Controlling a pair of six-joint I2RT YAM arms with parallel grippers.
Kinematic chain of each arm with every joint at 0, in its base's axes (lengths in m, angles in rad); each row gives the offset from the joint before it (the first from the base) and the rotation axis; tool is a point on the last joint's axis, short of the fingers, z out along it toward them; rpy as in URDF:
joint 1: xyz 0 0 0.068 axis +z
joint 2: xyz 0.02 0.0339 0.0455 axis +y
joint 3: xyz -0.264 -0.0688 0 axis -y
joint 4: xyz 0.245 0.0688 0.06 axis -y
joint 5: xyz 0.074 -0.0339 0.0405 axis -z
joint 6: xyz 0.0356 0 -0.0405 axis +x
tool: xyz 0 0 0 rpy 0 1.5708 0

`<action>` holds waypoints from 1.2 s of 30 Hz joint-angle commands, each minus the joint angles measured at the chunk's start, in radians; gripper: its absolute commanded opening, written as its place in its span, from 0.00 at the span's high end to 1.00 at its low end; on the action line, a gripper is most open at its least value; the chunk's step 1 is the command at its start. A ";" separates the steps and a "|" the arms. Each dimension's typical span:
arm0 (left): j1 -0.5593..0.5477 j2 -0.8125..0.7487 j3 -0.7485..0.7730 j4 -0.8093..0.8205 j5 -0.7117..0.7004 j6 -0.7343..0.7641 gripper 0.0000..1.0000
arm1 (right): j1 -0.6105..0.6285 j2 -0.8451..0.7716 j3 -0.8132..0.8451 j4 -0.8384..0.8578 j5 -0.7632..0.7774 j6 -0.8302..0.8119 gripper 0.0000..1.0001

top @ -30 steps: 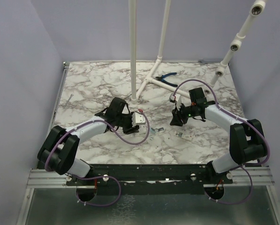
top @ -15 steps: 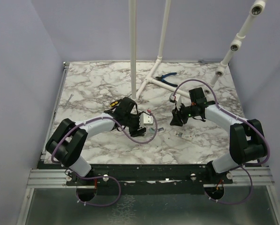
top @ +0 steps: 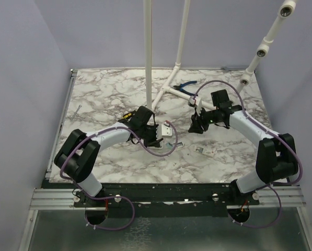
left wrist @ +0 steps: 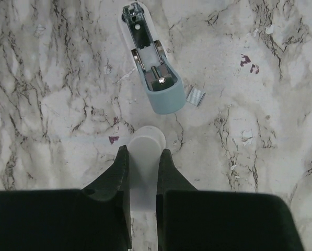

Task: Load the staples into the stapler
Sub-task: Open the stapler at the center of the board.

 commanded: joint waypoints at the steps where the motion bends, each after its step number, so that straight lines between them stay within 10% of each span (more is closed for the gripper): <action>1: 0.034 -0.105 0.067 -0.115 0.082 0.046 1.00 | 0.056 0.002 0.125 -0.036 -0.077 -0.014 0.58; 17: 0.093 -0.167 0.324 -0.253 0.287 -0.138 1.00 | 0.271 0.020 0.205 0.124 -0.154 0.097 0.40; 36: 0.093 -0.122 0.325 -0.146 0.310 -0.232 1.00 | 0.277 0.028 0.179 0.163 -0.230 0.155 0.53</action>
